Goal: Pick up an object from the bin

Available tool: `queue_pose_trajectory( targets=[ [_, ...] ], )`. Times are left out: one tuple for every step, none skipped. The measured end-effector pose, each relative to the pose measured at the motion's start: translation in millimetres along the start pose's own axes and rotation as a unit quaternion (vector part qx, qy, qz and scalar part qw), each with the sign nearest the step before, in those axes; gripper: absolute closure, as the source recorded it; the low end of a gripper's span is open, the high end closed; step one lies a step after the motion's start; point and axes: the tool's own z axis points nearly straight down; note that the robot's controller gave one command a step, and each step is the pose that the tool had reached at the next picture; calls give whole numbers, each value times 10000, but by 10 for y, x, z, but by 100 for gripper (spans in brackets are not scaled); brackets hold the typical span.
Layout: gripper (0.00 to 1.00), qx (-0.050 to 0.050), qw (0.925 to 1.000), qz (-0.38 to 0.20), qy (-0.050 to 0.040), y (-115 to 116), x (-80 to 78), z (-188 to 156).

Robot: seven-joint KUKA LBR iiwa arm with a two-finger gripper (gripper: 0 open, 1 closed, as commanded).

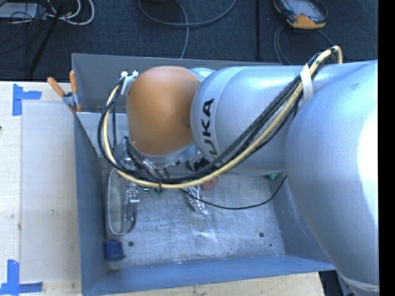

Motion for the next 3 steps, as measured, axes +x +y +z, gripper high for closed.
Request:
queue_pose_trajectory(
  targets=[
    [0, -35, 9977, 669, -64, -317, 60, 655],
    [0, -54, 9997, 134, -201, -204, 751, 630],
    [0, -2, 9989, -463, -60, -1300, 745, 800]
  ],
)
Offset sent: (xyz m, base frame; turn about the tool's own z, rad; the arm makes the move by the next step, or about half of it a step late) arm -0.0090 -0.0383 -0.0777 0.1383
